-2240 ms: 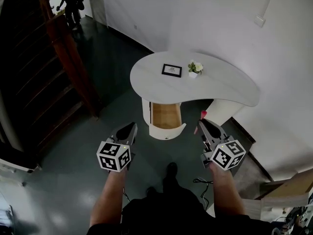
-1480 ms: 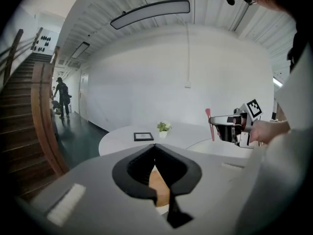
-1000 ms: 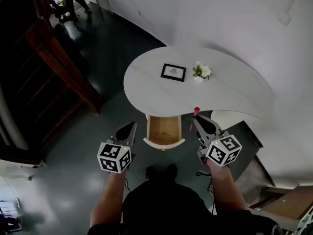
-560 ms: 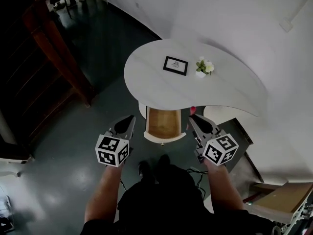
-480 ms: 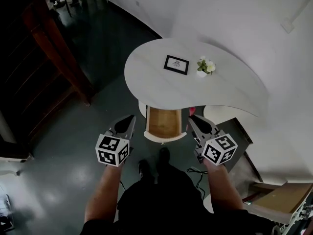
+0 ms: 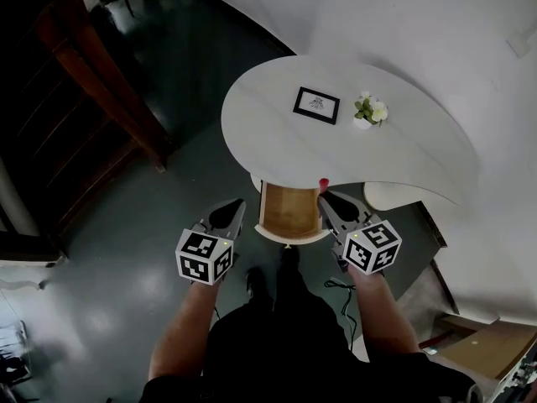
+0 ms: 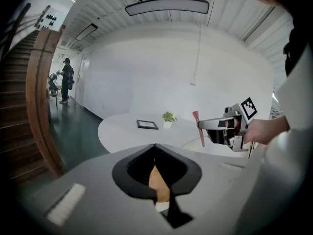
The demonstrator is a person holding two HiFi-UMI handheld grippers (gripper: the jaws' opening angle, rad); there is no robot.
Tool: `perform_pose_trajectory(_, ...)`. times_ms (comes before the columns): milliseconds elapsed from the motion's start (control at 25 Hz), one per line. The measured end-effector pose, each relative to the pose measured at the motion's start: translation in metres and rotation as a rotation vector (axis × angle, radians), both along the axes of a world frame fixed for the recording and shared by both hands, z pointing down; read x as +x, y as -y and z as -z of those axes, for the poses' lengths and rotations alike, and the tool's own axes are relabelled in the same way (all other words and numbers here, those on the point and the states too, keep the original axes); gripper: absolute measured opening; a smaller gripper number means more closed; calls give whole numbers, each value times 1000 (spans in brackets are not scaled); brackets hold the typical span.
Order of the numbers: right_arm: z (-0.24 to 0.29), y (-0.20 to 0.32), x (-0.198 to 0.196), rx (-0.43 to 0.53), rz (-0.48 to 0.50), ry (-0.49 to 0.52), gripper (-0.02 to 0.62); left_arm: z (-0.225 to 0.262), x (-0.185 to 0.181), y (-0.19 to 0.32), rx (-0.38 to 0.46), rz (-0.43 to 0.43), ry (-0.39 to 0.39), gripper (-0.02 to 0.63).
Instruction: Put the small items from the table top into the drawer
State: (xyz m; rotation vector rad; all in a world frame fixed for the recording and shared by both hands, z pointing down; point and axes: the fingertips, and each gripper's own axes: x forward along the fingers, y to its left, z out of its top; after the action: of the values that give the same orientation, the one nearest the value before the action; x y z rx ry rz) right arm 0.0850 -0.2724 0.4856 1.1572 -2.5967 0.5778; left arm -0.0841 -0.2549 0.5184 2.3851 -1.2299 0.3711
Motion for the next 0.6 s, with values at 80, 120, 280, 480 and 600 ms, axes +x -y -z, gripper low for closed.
perform_pose_trajectory(80, -15, 4, -1, -21, 17, -25, 54, -7, 4, 4, -11, -2, 0, 11)
perform_pose_trajectory(120, -22, 5, -3, -30, 28, -42, 54, -12, 5, 5, -20, -5, 0, 11)
perform_pose_trajectory(280, -53, 7, -12, -78, 83, -93, 54, -38, 8, 9, -65, 0, -5, 11)
perform_pose_trajectory(480, -92, 13, -17, -136, 139, -138, 54, -65, 19, 15, -101, -4, -7, 11)
perform_pose_trajectory(600, -112, 12, -25, -163, 182, -166, 54, -80, 23, 17, -122, -2, -11, 11)
